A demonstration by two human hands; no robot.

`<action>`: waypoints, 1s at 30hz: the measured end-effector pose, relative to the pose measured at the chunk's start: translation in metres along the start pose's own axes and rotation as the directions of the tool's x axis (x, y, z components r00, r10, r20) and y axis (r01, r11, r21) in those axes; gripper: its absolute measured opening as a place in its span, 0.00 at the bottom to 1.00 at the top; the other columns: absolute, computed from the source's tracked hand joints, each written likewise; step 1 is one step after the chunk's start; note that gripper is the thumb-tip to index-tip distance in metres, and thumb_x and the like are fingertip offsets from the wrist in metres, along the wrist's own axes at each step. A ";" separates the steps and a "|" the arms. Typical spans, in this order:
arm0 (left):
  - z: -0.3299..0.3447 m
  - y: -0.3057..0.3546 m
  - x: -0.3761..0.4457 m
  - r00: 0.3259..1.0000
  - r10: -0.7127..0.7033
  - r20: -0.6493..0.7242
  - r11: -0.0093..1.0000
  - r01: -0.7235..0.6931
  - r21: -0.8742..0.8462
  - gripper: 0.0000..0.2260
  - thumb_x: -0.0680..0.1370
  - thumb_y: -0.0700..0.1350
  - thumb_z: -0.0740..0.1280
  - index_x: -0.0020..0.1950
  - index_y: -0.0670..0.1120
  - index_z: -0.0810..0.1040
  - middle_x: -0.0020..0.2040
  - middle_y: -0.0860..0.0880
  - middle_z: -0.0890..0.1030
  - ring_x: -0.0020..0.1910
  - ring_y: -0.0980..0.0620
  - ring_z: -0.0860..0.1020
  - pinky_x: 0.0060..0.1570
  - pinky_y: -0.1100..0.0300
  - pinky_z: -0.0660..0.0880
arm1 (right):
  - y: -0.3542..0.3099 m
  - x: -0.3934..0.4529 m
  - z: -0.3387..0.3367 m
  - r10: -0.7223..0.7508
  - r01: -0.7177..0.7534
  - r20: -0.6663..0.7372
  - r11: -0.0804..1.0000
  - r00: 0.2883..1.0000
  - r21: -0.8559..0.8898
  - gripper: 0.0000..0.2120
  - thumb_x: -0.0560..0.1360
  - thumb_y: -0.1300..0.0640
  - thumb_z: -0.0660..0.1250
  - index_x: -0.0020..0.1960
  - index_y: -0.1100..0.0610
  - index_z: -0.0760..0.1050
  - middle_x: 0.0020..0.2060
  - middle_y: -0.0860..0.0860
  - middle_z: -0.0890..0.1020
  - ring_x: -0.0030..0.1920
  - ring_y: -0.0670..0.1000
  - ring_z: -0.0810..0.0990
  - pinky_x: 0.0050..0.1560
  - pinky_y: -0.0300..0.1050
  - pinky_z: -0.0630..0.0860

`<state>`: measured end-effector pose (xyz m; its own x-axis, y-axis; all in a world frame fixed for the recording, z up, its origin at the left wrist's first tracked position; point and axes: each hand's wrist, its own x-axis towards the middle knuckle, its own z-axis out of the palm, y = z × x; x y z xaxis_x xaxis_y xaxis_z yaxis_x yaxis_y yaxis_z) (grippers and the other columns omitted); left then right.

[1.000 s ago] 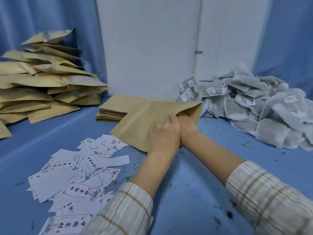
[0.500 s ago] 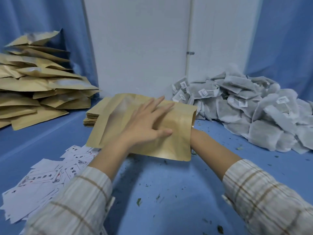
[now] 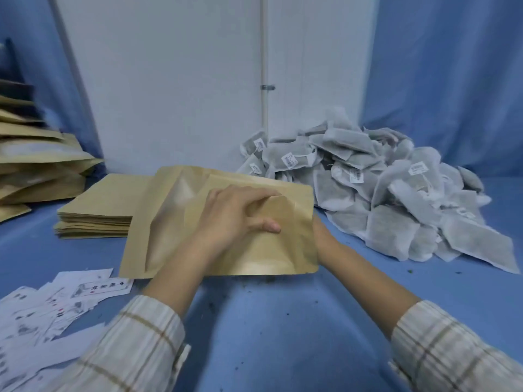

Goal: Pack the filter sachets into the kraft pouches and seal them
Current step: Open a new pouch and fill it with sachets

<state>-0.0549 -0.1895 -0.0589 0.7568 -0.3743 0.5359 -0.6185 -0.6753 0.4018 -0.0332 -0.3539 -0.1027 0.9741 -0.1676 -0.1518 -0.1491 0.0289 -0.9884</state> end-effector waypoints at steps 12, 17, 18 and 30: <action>0.080 0.009 0.028 0.997 -0.049 0.053 0.996 0.052 -0.067 0.26 0.60 0.55 0.79 0.58 0.58 0.80 0.57 0.59 0.80 0.59 0.57 0.75 0.65 0.51 0.63 | 0.039 0.007 -0.088 -0.638 0.314 0.269 -0.045 0.721 -0.948 0.08 0.72 0.59 0.66 0.50 0.59 0.79 0.46 0.54 0.80 0.47 0.57 0.76 0.42 0.43 0.66; 0.086 0.005 0.029 0.998 -0.060 0.026 0.996 0.061 -0.066 0.28 0.59 0.56 0.78 0.59 0.57 0.80 0.57 0.57 0.81 0.58 0.55 0.75 0.65 0.51 0.64 | 0.038 0.014 -0.120 -0.483 -0.282 -0.207 -0.089 0.851 -0.955 0.15 0.74 0.55 0.60 0.59 0.57 0.69 0.59 0.60 0.69 0.56 0.59 0.70 0.55 0.47 0.65; 0.086 0.005 0.030 0.998 -0.059 0.032 0.996 0.062 -0.069 0.28 0.59 0.56 0.78 0.59 0.57 0.80 0.57 0.57 0.81 0.59 0.55 0.75 0.65 0.51 0.63 | 0.038 0.014 -0.122 -0.459 -0.326 -0.243 -0.109 0.855 -0.939 0.14 0.74 0.57 0.59 0.59 0.58 0.68 0.58 0.61 0.69 0.56 0.59 0.70 0.53 0.46 0.65; 0.065 -0.008 0.031 0.993 -0.109 -0.048 0.979 0.099 -0.179 0.27 0.58 0.53 0.79 0.56 0.63 0.79 0.50 0.67 0.76 0.51 0.68 0.70 0.63 0.65 0.64 | -0.001 -0.004 -0.089 -0.251 0.276 -0.252 0.958 0.935 0.071 0.06 0.74 0.62 0.63 0.41 0.54 0.75 0.29 0.54 0.76 0.24 0.50 0.72 0.23 0.35 0.64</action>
<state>-0.0127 -0.2368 -0.0940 0.8087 -0.2673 0.5240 -0.5684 -0.5844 0.5792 -0.0520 -0.4405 -0.1015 0.9052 -0.4118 0.1054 0.1385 0.0515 -0.9890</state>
